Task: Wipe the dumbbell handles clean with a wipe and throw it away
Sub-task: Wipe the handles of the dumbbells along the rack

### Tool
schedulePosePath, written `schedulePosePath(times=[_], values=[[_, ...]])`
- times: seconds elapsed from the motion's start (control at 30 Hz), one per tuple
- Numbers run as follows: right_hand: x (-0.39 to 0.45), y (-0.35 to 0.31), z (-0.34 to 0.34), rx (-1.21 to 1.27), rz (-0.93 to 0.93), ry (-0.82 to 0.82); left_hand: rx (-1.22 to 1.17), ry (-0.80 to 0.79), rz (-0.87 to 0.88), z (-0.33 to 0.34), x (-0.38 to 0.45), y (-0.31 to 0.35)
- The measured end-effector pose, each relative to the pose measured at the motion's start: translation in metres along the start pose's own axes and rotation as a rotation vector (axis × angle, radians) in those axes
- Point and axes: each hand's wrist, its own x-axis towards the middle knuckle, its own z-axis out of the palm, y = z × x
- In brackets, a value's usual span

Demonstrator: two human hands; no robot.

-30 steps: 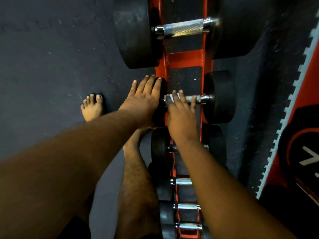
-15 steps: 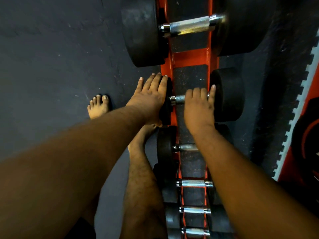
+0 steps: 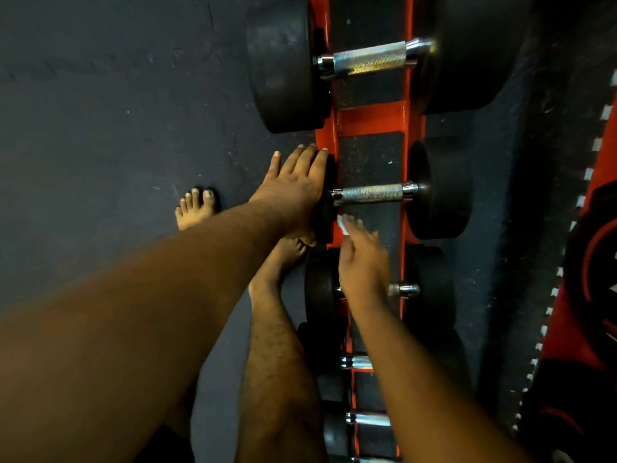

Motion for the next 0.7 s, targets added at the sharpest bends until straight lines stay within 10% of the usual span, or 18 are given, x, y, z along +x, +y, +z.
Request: schedulePosePath(times=[0.13, 0.27, 0.7], values=[[0.024, -0.022, -0.001, 1.214, 0.994, 0.281, 0.007, 0.012, -0.002, 0.002, 0.001, 0.0], [0.066, -0.032, -0.023, 1.736, 0.934, 0.417, 0.016, 0.0, -0.002, 0.003, 0.002, -0.001], [0.07, -0.035, -0.009, 1.627, 0.871, 0.208, 0.003, 0.01, 0.015, 0.004, 0.003, -0.002]])
